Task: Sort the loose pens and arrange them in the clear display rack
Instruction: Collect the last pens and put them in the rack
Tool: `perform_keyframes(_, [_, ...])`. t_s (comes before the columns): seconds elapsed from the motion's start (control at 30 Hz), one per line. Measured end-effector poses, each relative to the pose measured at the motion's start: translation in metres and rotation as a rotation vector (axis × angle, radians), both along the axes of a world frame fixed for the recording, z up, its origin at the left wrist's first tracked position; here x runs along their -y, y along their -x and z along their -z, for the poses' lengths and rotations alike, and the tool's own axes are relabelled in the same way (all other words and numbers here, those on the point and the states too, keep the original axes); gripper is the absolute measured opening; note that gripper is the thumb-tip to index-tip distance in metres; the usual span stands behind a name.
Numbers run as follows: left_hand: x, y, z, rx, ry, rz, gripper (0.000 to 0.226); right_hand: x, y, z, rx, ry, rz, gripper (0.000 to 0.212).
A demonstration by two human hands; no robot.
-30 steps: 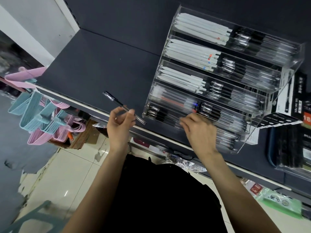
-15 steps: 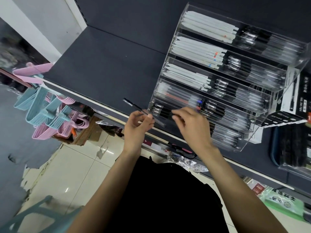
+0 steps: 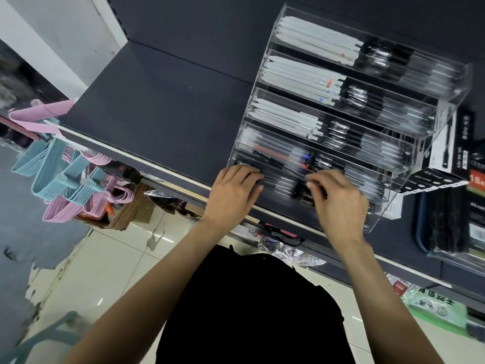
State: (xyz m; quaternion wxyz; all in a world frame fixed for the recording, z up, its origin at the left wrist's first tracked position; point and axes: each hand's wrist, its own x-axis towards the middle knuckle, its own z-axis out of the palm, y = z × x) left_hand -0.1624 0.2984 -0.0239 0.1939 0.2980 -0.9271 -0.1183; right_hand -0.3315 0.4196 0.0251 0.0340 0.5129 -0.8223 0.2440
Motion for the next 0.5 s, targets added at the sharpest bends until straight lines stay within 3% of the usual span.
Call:
perform_keyframes(0.2, [0.011, 0.003, 0.015, 0.23, 0.129, 0.057, 0.044, 0.001, -0.002, 0.011, -0.094, -0.027, -0.02, 0.006])
perform_keyframes(0.5, [0.012, -0.002, 0.018, 0.218, 0.162, 0.072, 0.045, 0.03, -0.02, 0.033, -0.349, -0.056, -0.1, 0.017])
